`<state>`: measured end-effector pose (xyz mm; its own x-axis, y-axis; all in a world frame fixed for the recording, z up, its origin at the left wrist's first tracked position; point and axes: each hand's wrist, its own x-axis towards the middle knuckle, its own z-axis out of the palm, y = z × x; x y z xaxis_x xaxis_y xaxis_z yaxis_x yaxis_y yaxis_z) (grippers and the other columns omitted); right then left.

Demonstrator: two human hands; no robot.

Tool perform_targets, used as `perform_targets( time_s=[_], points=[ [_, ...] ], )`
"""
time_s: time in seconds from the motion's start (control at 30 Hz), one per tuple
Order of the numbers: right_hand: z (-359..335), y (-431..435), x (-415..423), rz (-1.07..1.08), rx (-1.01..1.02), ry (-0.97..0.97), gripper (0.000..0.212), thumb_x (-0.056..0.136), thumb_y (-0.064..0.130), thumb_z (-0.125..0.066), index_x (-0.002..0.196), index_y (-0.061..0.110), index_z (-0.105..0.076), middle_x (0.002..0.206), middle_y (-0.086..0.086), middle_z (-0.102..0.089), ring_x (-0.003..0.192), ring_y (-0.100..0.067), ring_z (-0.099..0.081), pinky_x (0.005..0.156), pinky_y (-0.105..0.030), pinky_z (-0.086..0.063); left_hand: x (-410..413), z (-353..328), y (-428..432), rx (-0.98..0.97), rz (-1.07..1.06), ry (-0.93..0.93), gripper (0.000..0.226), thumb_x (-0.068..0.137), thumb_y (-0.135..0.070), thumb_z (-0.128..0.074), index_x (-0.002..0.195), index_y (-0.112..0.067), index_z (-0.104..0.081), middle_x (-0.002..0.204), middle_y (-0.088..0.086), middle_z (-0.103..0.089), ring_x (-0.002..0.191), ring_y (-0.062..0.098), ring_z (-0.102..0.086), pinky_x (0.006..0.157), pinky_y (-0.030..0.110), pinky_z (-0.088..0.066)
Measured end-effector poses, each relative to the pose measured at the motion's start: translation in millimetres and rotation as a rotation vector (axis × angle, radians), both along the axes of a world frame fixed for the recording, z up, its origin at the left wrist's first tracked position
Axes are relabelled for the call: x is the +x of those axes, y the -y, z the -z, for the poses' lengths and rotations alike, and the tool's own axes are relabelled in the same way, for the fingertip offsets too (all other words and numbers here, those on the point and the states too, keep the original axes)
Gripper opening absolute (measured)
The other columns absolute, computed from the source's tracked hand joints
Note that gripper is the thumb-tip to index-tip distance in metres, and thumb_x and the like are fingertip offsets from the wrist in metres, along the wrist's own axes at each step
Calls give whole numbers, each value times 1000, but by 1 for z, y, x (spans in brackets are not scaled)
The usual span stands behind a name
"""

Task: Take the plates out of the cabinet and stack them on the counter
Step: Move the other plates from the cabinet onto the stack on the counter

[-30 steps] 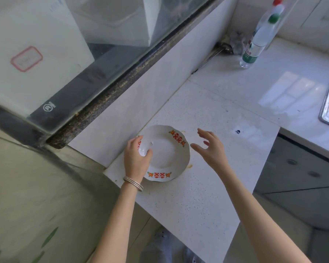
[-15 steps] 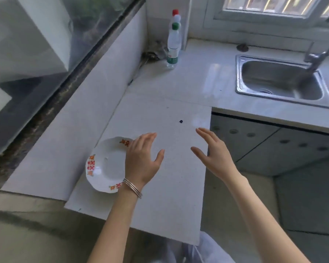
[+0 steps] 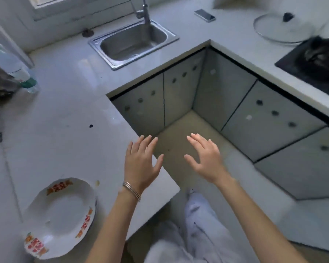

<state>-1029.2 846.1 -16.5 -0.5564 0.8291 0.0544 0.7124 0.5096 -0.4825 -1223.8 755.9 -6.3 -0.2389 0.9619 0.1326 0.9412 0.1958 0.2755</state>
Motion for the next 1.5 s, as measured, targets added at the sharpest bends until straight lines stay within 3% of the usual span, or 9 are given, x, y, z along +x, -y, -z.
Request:
perform_targets(
  time_s=[0.27,0.53,0.63,0.77,1.07,1.5],
  points=[
    [1,55,142,448,6,106,68,81,54,-30,138,18,-42,145,-4,-42,137,-20,-33,111,-45,-25,101,-7,-44,13,516,-77,58,80,-45,-40,124,-14,-62,126,7,-63,122,30,-55,104,53,-39],
    [-7,136,258,820,28,153,64,84,51,-32,134,15,-47,142,-5,-45,136,-20,-35,111,-44,-21,228,-5,-46,-14,938,-116,56,85,-48,-40,123,-15,-62,124,10,-64,121,34,-56,102,57,-41],
    [-9,171,301,934,33,153,60,86,49,-35,132,14,-50,139,-6,-49,133,-21,-40,107,-48,-30,282,-3,-35,-19,1046,-126,57,85,-50,-38,124,-17,-62,125,10,-64,121,34,-55,103,58,-40],
    [-10,215,358,1026,16,160,57,87,47,-38,129,12,-53,136,-7,-52,128,-24,-46,98,-48,-41,357,-3,-10,-21,1148,-115,57,85,-51,-36,124,-17,-62,126,8,-63,122,32,-55,103,58,-38],
    [-4,294,490,1163,-24,184,61,87,52,-31,133,16,-49,141,-4,-46,131,-20,-41,107,-47,-29,515,5,54,-22,1311,-140,56,87,-51,-35,125,-20,-61,127,5,-63,123,30,-55,103,56,-38],
    [-22,350,649,1313,4,212,62,86,52,-31,135,17,-46,141,-5,-46,129,-23,-43,106,-47,-31,695,-14,69,42,1420,-62,54,86,-48,-36,123,-17,-61,124,5,-63,123,32,-54,106,53,-35]
  ],
)
